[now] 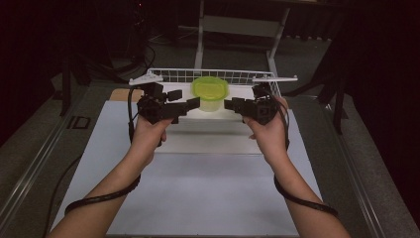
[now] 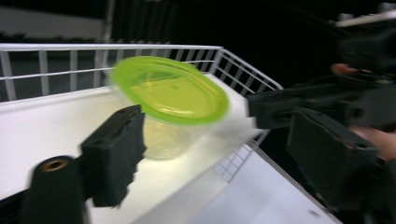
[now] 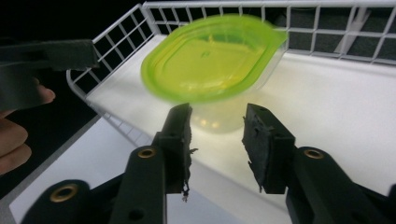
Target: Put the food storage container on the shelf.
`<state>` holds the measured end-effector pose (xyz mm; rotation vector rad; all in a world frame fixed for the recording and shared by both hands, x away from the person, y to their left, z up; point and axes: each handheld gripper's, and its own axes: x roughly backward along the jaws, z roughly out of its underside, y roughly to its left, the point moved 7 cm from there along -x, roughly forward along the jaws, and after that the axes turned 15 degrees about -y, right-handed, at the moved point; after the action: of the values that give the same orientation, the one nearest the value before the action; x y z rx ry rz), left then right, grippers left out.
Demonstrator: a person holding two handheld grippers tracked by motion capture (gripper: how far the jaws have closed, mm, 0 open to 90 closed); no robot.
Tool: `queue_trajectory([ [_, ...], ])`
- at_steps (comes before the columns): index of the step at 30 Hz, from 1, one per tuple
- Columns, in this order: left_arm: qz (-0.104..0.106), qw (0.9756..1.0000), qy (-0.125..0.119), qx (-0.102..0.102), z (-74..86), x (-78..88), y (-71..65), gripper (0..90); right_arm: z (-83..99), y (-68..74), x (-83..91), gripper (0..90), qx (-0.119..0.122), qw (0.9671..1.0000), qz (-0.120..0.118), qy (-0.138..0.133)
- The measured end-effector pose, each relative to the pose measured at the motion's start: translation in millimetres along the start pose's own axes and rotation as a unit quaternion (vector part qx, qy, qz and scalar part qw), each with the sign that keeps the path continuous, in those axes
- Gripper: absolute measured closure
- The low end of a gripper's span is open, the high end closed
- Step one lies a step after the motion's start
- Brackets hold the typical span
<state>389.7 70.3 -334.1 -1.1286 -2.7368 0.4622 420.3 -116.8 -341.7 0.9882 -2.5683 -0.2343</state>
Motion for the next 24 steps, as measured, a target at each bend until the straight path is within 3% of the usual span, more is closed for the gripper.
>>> queue_trajectory([
  [2,0.010,0.9999,-0.008,-0.003,5.9,5.4,-6.4,15.0,6.4,3.3,-0.5,65.4,0.004,1.0000,-0.003,0.001],
  [5,0.029,0.9992,-0.025,-0.009,17.5,13.1,-15.0,8.0,14.8,7.3,-2.5,76.9,0.015,0.9999,-0.002,0.002],
  [8,0.034,0.9986,-0.027,-0.030,33.7,21.2,-20.2,2.2,22.7,10.3,-7.7,88.8,0.023,0.9996,-0.003,0.016],
  [15,0.043,0.9972,-0.052,-0.032,62.4,40.7,-27.7,2.2,27.0,8.6,-21.5,89.6,0.020,0.9995,0.005,0.022],
  [18,0.043,0.9968,-0.051,-0.045,66.9,45.0,-29.7,2.2,26.3,4.3,-26.4,89.6,0.015,0.9995,0.010,0.025],
  [24,0.045,0.9964,-0.051,-0.051,69.1,47.8,-31.0,2.3,24.4,2.2,-34.2,88.4,0.007,0.9995,0.011,0.029],
])
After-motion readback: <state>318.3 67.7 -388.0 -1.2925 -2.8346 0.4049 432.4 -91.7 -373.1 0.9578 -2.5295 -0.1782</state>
